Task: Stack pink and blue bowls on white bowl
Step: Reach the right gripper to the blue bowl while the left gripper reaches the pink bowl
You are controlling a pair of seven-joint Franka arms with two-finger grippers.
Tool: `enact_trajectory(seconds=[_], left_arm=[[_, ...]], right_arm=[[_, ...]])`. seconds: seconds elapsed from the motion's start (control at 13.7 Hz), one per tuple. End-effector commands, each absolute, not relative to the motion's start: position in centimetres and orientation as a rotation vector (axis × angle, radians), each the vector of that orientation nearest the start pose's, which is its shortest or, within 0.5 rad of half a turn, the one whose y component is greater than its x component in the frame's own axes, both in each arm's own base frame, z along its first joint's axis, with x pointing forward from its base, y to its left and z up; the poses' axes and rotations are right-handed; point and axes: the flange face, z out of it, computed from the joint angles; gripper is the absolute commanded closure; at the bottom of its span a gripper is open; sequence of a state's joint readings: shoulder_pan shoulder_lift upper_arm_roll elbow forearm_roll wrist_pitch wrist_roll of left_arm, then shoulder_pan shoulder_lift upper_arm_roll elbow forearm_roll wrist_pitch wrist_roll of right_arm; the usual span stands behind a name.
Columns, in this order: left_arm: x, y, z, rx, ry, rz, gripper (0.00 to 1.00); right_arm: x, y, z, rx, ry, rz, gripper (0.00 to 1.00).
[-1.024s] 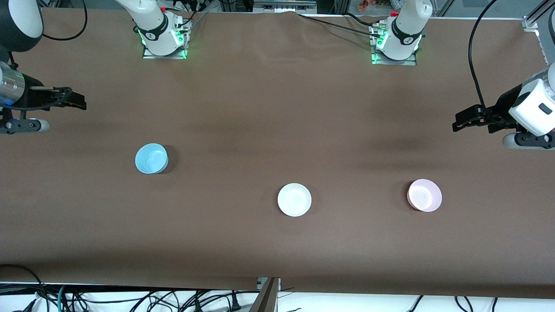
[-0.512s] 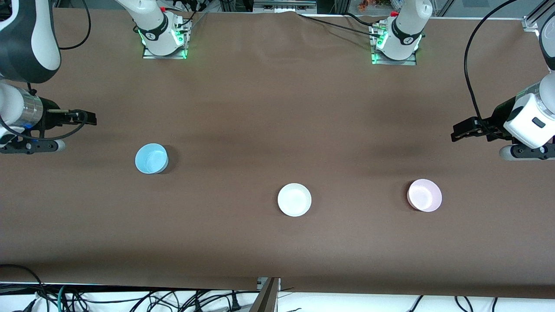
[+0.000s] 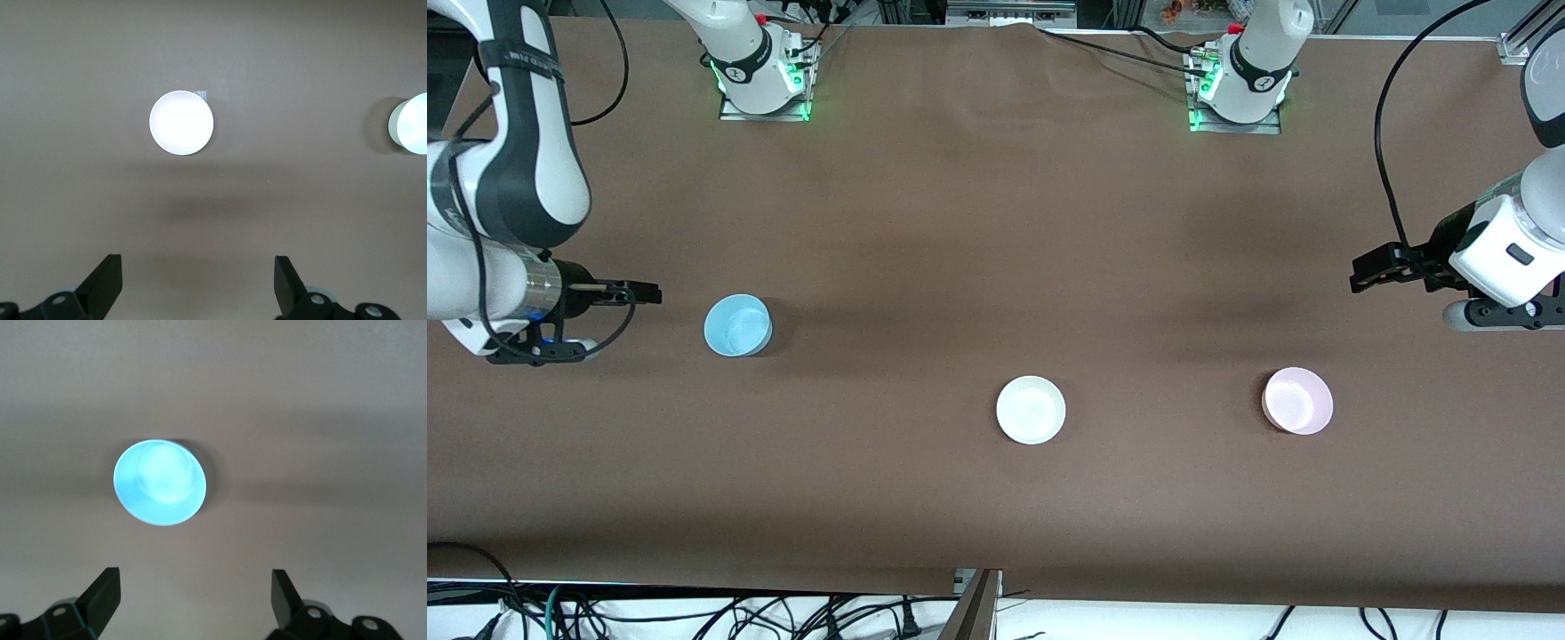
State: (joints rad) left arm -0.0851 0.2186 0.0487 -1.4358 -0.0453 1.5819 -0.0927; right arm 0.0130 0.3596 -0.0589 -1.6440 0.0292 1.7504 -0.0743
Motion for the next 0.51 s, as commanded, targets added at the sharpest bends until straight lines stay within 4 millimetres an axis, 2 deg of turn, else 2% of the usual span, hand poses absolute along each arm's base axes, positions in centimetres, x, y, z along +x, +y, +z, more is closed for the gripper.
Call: enact_trajectory(seconds=[0.0, 0.22, 0.44], left_arm=[[62.1, -3.0, 55.5, -3.143, -0.104, 0.136, 0.00], [62.4, -2.9, 54.9, -3.141, -0.107, 0.147, 0.00], [63.1, -2.7, 53.1, -3.135, -0.114, 0.183, 0.00]], right_arm=[[62.5, -2.3, 36.8, -3.082, -0.001, 0.353, 0.00], [61.9, -2.3, 33.9, -3.092, 0.003, 0.296, 0.00], [61.5, -2.1, 33.0, -3.058, 0.034, 0.292, 0.00]])
